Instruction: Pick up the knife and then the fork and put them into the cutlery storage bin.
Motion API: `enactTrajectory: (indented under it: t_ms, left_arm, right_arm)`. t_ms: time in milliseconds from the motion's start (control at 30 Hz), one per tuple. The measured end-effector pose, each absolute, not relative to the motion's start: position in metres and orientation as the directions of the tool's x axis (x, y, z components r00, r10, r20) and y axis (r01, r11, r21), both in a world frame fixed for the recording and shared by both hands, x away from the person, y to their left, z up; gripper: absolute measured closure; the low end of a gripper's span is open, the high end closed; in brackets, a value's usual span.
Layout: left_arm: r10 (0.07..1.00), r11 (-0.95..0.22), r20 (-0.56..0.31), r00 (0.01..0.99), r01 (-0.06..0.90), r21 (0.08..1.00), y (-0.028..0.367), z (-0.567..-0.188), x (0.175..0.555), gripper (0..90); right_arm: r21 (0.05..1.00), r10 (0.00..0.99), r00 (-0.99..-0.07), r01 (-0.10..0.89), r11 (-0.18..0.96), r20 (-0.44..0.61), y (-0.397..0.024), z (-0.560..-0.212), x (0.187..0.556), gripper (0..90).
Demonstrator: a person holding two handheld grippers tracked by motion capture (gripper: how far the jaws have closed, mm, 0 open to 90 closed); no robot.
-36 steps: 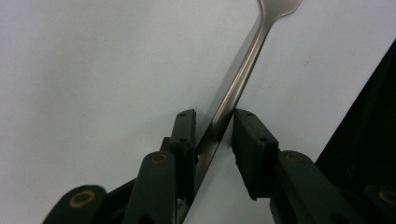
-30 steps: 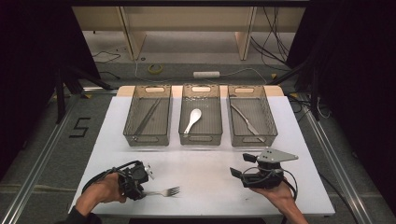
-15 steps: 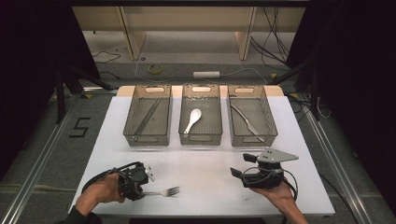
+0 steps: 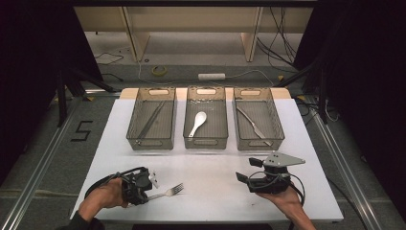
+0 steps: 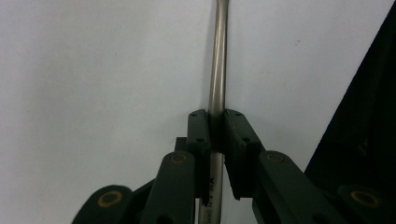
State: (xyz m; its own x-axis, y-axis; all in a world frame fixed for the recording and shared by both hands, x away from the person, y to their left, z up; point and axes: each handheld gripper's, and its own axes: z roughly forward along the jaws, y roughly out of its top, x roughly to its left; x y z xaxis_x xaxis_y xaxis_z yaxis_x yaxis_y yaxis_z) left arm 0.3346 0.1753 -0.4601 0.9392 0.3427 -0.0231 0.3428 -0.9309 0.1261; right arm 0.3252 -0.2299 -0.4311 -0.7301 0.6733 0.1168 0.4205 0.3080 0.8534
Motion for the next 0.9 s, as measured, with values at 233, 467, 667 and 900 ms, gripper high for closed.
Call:
enactTrajectory:
  t_ms: [233,467,667,900]
  left_arm:
    - [0.371,-0.913,-0.032,0.928,0.371,0.169,0.175,-0.456,0.337,81.3]
    - [0.406,-0.888,-0.039,0.913,0.404,0.218,0.171,-0.449,0.341,81.4]
    - [0.426,-0.859,-0.086,0.901,0.432,0.275,0.157,-0.441,0.348,81.4]
    - [0.393,-0.865,-0.121,0.911,0.411,0.286,0.128,-0.433,0.356,81.3]
  right_arm:
    - [0.854,0.673,-0.730,0.420,0.306,0.118,-0.230,-0.431,0.325,27.1]
    - [0.855,0.671,-0.732,0.418,0.306,0.118,-0.230,-0.431,0.325,27.1]
    - [0.861,0.646,-0.756,0.397,0.318,0.109,-0.222,-0.429,0.323,27.1]
    - [0.862,0.579,-0.814,0.325,0.388,0.047,-0.201,-0.426,0.315,27.1]
